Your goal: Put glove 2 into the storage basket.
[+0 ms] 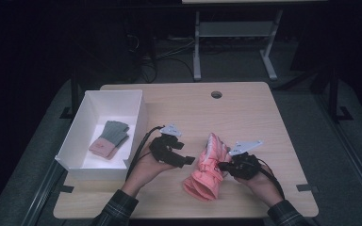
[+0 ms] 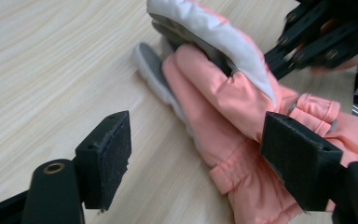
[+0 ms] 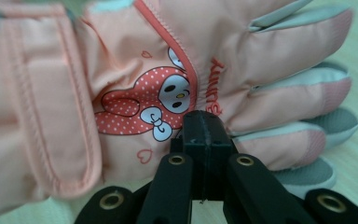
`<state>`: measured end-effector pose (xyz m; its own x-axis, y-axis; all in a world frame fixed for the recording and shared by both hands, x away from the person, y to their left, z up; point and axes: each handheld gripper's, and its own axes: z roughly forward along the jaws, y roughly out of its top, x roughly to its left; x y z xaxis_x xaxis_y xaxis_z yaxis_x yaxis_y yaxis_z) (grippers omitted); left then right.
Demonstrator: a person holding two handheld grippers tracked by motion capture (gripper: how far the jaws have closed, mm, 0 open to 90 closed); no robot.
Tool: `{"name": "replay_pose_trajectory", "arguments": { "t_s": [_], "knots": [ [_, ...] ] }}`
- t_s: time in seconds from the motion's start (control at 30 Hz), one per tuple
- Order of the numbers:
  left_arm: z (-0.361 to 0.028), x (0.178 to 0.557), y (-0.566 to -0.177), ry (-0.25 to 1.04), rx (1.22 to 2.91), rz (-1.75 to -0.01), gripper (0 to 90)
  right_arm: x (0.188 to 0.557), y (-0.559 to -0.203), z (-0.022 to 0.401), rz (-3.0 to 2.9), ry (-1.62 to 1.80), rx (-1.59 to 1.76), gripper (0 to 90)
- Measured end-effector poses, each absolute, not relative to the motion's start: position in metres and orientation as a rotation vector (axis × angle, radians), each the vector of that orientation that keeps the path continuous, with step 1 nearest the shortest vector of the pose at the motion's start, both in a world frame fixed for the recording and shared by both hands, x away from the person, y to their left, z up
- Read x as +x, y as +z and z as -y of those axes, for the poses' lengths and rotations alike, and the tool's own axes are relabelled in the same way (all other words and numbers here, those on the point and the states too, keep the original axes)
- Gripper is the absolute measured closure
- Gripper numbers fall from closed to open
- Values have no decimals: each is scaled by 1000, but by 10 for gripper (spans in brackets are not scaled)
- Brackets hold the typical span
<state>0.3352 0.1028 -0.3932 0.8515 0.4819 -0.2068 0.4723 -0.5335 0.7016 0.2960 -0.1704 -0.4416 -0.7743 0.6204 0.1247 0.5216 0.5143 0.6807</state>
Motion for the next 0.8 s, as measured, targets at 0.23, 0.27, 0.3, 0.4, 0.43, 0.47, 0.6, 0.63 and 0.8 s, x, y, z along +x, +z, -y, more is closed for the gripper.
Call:
{"name": "replay_pose_trajectory", "arguments": {
  "t_s": [0.23,0.27,0.3,0.4,0.43,0.47,0.6,0.63,0.8],
  "knots": [
    [-84,335,-386,16,2208,-672,203,297,-447,162,-2619,1054,970,900],
    [-80,335,-386,20,2208,-666,195,296,-447,161,-2616,1053,978,900],
    [-76,336,-385,19,2207,-666,193,296,-448,161,-2616,1051,981,900],
    [-64,338,-388,11,2225,-661,180,296,-448,161,-2616,1045,978,900],
    [-59,338,-390,1,2226,-667,173,296,-448,160,-2615,1043,976,900],
    [-55,339,-392,-4,2230,-662,168,296,-448,160,-2614,1041,977,900],
    [-44,342,-398,-13,2251,-667,157,296,-448,160,-2613,1041,976,900],
    [-43,342,-400,-17,2252,-677,156,296,-449,160,-2611,1045,981,900],
    [-44,349,-415,-61,2246,-713,153,296,-449,161,-2611,1056,982,900]
  ]
}}
